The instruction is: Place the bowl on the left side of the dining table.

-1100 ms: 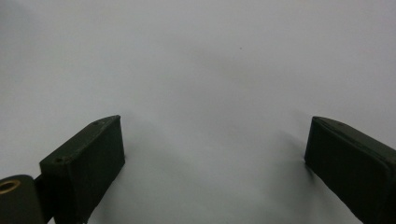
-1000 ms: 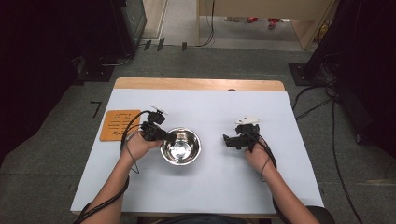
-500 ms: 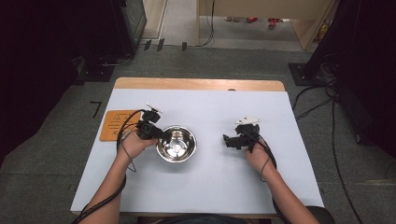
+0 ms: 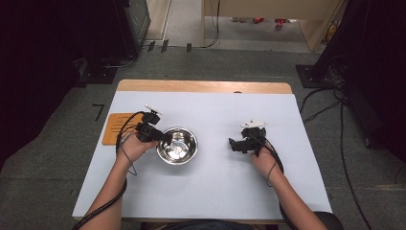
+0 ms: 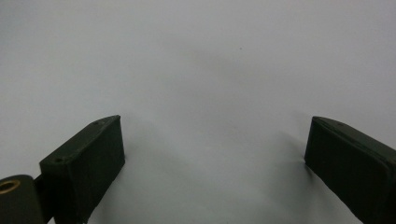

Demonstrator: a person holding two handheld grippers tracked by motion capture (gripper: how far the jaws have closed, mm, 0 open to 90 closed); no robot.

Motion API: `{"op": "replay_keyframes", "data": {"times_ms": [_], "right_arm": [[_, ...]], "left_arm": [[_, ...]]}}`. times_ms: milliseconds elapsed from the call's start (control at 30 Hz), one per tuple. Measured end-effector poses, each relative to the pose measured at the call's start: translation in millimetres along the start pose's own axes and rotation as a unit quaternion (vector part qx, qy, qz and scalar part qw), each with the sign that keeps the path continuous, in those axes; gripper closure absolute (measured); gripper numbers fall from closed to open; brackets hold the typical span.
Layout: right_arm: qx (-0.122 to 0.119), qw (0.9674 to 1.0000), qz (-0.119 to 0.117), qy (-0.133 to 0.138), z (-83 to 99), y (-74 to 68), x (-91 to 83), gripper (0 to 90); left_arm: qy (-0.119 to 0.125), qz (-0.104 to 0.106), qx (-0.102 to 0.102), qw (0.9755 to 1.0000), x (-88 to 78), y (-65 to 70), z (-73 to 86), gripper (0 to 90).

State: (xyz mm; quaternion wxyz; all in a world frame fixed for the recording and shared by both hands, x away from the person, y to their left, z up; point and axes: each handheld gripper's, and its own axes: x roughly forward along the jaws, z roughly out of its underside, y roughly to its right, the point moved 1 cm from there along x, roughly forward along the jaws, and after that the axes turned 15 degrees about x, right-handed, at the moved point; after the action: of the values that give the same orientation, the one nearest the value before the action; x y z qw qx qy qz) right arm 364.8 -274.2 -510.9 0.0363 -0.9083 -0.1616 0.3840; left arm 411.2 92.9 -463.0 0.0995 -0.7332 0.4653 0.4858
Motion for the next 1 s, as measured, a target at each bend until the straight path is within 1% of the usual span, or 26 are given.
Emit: {"op": "replay_keyframes", "data": {"times_ms": [133, 267, 333, 400, 533, 700, 733, 1000], "right_arm": [[-0.001, 1.0000, 0.001, 0.001, 0.1, -0.1, -0.1, 4.6], [-0.001, 1.0000, 0.001, 0.001, 0.0, -0.1, -0.1, 4.5], [-0.001, 1.0000, 0.001, 0.001, 0.1, -0.3, -0.1, 4.6], [-0.001, 1.0000, 0.000, 0.001, 0.1, -0.2, 0.0, 4.6], [-0.001, 1.0000, 0.000, 0.001, 0.1, -0.3, -0.1, 4.6], [-0.001, 1.0000, 0.000, 0.001, 0.1, -0.3, -0.1, 4.6], [-0.001, 1.0000, 0.000, 0.001, 0.1, -0.4, -0.1, 4.6], [-0.001, 1.0000, 0.001, 0.001, 0.1, -0.4, -0.1, 4.6]], "left_arm": [[0.002, -0.004, -0.006, 1.0000, -1.8, -1.9, 1.2, 86.6], [0.003, -0.007, -0.008, 0.9999, -4.3, -4.7, 2.6, 86.6], [0.006, -0.009, -0.014, 0.9998, -5.1, -5.7, 3.4, 86.6], [0.004, -0.010, -0.013, 0.9999, -6.3, -7.6, 4.3, 86.6], [0.007, -0.012, -0.019, 0.9997, -8.3, -9.4, 5.7, 86.6], [0.007, -0.017, -0.019, 0.9997, -11.0, -11.8, 6.3, 86.6], [0.009, -0.017, -0.023, 0.9995, -11.8, -12.5, 6.6, 86.6], [0.012, -0.021, -0.031, 0.9992, -16.0, -17.6, 10.3, 86.6]]}}
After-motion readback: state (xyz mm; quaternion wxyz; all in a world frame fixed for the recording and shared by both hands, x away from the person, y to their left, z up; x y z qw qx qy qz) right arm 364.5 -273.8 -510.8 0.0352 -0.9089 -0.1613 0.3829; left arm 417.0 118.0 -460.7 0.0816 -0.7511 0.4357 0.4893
